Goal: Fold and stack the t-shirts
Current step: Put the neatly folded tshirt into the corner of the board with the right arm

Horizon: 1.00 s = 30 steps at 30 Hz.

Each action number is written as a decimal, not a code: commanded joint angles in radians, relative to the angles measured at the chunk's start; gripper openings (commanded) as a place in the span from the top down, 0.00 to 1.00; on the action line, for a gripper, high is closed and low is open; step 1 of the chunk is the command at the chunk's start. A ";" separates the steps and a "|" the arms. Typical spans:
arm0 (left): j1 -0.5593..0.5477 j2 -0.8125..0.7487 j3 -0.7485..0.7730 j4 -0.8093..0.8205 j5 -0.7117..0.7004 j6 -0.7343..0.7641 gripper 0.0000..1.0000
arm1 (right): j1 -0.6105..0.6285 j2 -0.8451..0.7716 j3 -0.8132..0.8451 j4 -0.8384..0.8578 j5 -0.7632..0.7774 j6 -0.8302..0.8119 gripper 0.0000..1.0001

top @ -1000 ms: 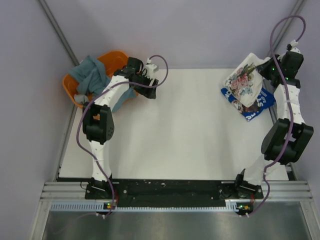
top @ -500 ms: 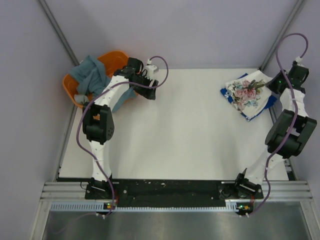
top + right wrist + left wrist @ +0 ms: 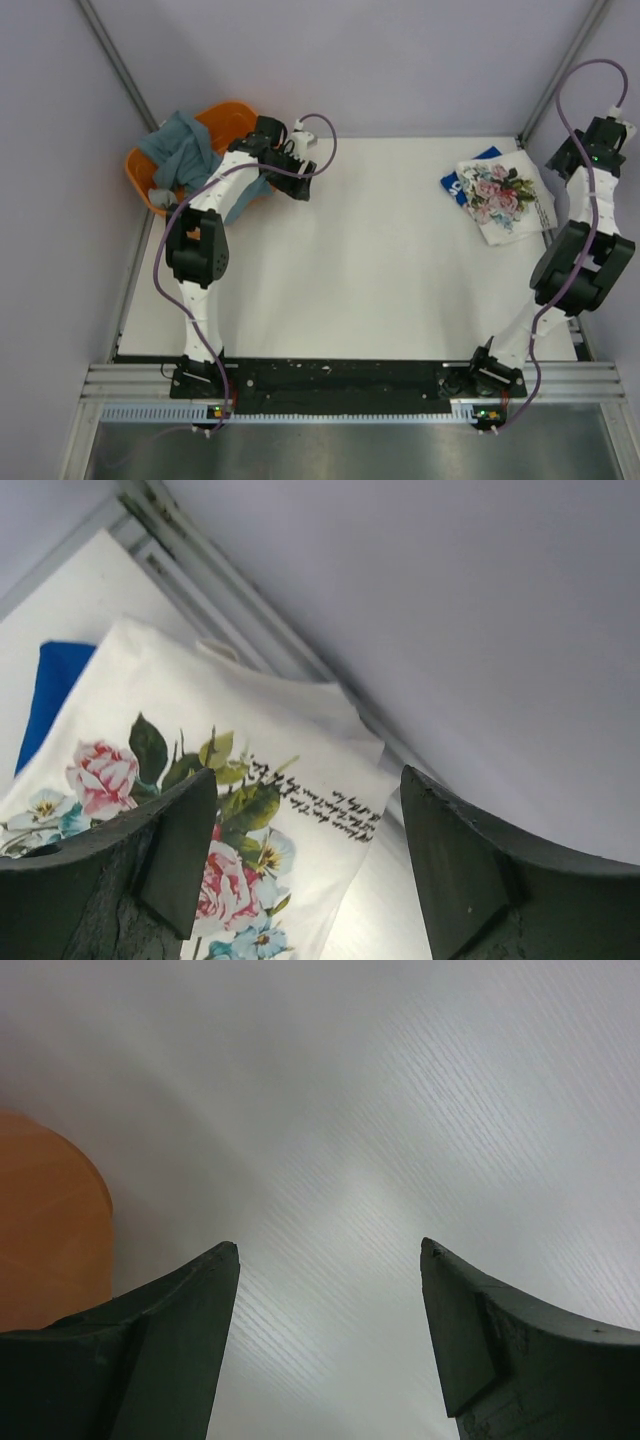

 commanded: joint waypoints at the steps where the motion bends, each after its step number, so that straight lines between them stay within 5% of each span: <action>1: 0.001 0.007 0.025 -0.002 -0.005 0.026 0.23 | 0.001 -0.102 0.114 0.017 0.087 -0.104 0.28; 4: 0.001 0.003 0.027 -0.002 0.001 0.028 0.23 | 0.044 -0.128 0.105 0.052 -0.115 -0.125 0.30; 9: 0.001 -0.001 0.027 -0.013 -0.005 0.049 0.23 | 0.281 -0.069 0.114 0.052 -0.263 -0.327 0.30; 17: 0.001 -0.017 -0.032 -0.008 -0.004 0.077 0.23 | 0.510 0.108 0.124 0.026 -0.012 -0.455 0.34; 30: 0.001 0.033 -0.009 -0.021 0.009 0.089 0.23 | 0.587 0.315 0.206 0.087 0.346 -0.620 0.45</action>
